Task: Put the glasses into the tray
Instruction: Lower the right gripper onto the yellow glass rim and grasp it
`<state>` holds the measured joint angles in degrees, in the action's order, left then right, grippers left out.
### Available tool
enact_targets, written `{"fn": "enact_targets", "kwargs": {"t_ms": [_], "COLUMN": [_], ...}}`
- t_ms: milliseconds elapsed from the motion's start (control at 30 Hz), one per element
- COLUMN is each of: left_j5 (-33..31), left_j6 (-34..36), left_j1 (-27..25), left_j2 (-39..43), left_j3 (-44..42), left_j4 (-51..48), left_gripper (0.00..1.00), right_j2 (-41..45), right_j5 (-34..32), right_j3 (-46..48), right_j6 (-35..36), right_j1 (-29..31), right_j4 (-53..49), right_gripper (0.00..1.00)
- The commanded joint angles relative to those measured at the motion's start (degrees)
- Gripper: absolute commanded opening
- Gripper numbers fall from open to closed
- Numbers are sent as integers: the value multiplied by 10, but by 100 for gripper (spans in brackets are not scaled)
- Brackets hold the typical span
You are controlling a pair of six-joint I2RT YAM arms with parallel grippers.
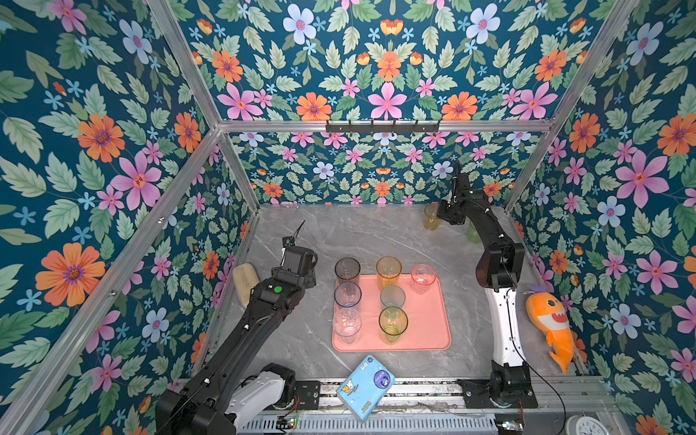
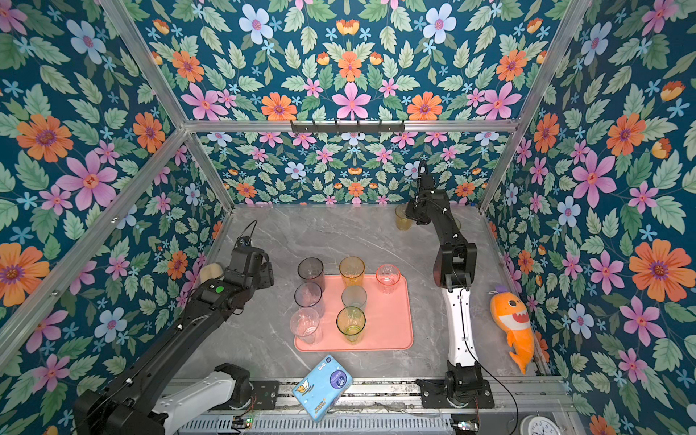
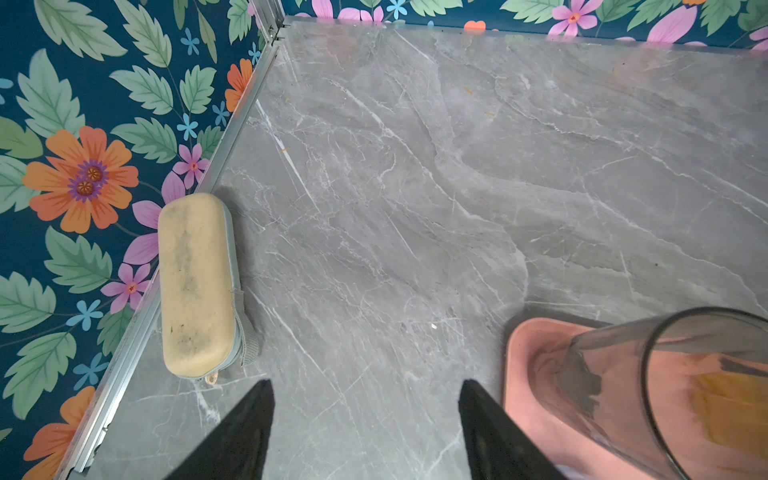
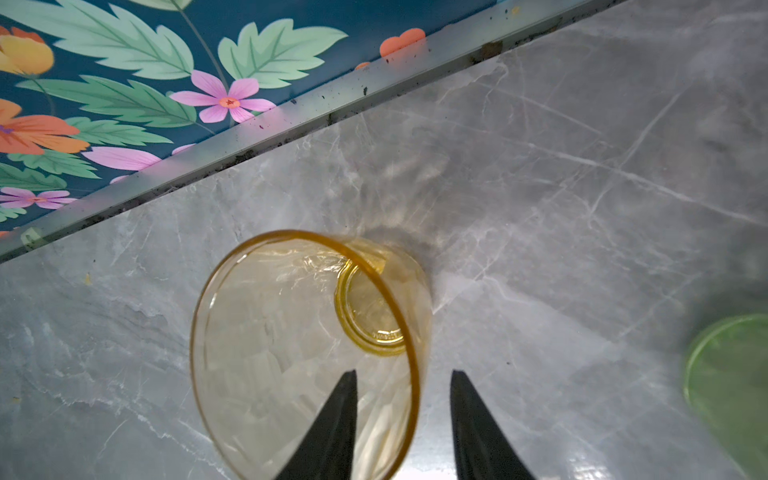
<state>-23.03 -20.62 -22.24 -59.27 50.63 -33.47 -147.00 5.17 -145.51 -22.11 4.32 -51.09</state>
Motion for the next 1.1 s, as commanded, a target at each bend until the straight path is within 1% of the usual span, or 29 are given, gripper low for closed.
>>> {"fn": "enact_targets", "kwargs": {"t_ms": [0,133,500,700,833,1067], "left_j5": [-9,-8,-10,-10,-10,-11], "left_j6": [4,3,1,2,2,3], "left_j1": [0,0,0,0,0,0], "left_j2": [1,-1,4,2,2,2], "left_j3": [1,1,-2,0,-1,0], "left_j4": [-2,-1,0,0,0,1], "left_gripper": [73,73,73,73,73,73], "right_j2": [-2,-4,-6,-4,-3,15], "right_j5": [3,4,19,22,24,43], "right_j3": [-3,-6,-5,-4,-1,14], "right_j6": [-2,-4,-2,-2,0,8], "right_j1": [1,-1,-1,-1,-2,-2], "right_j4": [4,6,8,5,4,2], "right_gripper": [37,34,17,11,9,2]}}
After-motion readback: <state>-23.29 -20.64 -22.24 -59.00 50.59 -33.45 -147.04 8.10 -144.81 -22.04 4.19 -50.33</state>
